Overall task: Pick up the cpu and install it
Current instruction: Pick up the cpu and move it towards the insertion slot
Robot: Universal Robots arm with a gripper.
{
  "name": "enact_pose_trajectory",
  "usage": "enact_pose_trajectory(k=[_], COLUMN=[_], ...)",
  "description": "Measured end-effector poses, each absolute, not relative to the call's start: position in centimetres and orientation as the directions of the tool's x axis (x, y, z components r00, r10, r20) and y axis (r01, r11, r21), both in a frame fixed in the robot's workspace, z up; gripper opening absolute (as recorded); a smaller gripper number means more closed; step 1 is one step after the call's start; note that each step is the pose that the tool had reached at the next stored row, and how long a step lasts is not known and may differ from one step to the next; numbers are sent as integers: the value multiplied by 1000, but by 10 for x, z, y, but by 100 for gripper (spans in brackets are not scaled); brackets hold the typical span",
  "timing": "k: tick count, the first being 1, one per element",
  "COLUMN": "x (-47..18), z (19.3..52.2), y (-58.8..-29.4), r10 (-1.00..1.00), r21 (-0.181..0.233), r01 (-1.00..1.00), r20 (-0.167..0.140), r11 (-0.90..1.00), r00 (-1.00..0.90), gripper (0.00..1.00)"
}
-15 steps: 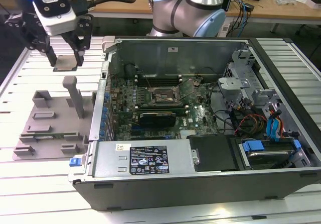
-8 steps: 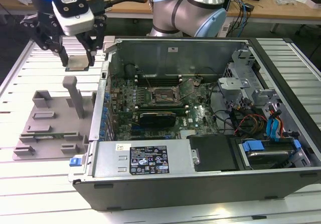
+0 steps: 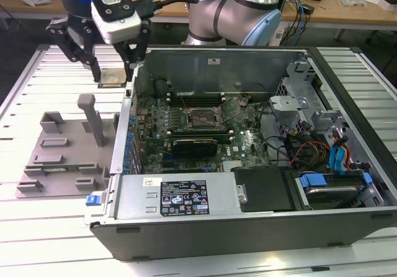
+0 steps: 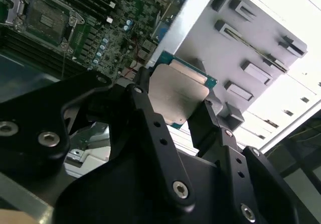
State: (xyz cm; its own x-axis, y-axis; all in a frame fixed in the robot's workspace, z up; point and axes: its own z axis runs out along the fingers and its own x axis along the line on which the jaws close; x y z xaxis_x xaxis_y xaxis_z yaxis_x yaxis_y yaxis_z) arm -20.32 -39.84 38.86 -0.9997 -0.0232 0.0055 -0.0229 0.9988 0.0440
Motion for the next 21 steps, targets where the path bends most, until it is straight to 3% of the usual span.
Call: enact_pose_trajectory(k=[21], x=[-114], z=[389], y=[-398], r10=[-23], r21=[44], r01=[-23], r20=[6], r11=[999], r00=[-1000], gripper=[55])
